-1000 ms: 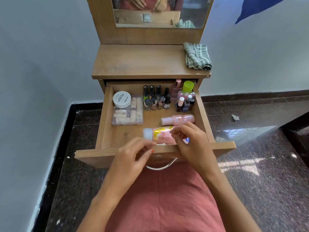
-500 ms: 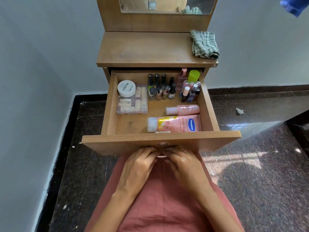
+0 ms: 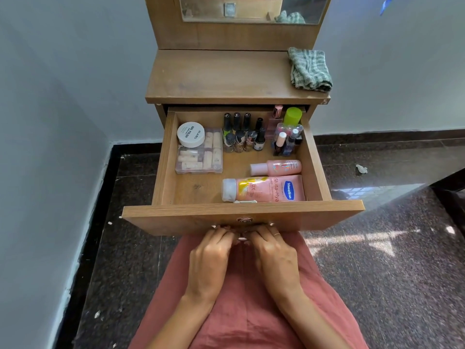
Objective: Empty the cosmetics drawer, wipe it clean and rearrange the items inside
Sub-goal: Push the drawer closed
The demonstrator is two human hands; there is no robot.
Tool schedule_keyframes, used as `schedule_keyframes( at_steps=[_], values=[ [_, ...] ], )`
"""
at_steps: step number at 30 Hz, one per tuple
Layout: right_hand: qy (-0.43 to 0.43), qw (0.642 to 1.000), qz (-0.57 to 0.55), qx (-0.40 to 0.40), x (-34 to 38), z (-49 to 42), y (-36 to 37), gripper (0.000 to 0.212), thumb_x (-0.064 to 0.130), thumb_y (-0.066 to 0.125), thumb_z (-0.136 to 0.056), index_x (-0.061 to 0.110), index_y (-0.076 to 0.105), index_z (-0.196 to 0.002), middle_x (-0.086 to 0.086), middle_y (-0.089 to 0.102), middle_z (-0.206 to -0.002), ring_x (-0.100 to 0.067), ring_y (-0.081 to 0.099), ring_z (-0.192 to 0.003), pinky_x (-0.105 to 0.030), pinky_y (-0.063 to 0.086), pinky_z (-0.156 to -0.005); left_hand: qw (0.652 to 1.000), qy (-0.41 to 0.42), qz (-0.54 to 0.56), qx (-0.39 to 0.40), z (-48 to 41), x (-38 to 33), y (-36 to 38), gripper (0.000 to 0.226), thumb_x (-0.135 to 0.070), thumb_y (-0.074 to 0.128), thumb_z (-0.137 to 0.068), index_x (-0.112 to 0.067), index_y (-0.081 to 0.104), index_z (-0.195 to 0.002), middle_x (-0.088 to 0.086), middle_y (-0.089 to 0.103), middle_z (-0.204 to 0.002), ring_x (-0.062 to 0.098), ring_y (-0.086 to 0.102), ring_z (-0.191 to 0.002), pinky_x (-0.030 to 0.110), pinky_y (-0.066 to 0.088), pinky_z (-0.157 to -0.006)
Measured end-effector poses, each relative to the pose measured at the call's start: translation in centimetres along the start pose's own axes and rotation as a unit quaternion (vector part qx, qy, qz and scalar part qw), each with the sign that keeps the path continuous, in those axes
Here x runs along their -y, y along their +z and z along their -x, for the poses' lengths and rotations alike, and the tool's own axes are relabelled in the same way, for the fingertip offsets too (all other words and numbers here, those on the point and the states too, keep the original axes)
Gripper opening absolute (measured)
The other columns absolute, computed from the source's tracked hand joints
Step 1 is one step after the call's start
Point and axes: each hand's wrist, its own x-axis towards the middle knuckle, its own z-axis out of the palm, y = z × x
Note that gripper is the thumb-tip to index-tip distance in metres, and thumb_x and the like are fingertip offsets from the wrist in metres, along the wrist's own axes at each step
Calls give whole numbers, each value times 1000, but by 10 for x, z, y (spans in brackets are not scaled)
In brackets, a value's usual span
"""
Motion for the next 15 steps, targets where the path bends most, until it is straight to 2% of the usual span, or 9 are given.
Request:
schedule_keyframes(
  at_steps=[3,5,6,8,10,15],
  values=[
    [6,1000,-3,-16,-1,-8,4,22,22,43,-73,27,64,-74,13,65,-78,-5,52,-82,-17,44,-45,1000,-8,28,1,-7,3,6,20,-24,47,-76,-17,65,-73,-5,68,-76,10,49,-84,25,51,-48],
    [8,1000,-7,-25,-2,-16,6,19,19,46,-72,27,63,-73,13,65,-79,-7,48,-84,-18,44,-43,999,-11,39,3,-15,5,9,11,-19,54,-75,-16,65,-73,-3,68,-76,11,49,-84,23,48,-56],
    [8,1000,-11,-24,-2,-21,8,16,16,52,-70,26,63,-74,13,65,-80,-7,48,-84,-19,45,-43,999,-14,45,6,-19,6,10,5,-13,61,-73,-15,65,-74,-2,68,-76,12,49,-84,26,46,-66],
    [13,999,-27,-13,-3,-31,10,20,9,65,-64,26,64,-75,12,65,-81,-7,56,-82,-21,47,-42,998,-29,59,21,-29,8,11,15,0,69,-67,-13,66,-75,1,68,-77,12,55,-80,29,41,-76],
    [16,999,-27,-8,-4,-42,10,20,7,68,-61,24,64,-73,10,65,-79,-12,63,-78,-20,46,-39,996,-38,68,35,-41,9,12,19,4,70,-66,-12,65,-74,2,67,-76,19,62,-76,29,40,-75],
    [-1,999,-13,-43,-9,-73,14,12,11,52,-68,18,61,-66,5,63,-72,-18,64,-71,-23,43,-33,993,-56,86,57,-73,12,15,12,4,66,-70,-8,64,-71,5,66,-75,25,61,-76,30,44,-64]
  ],
)
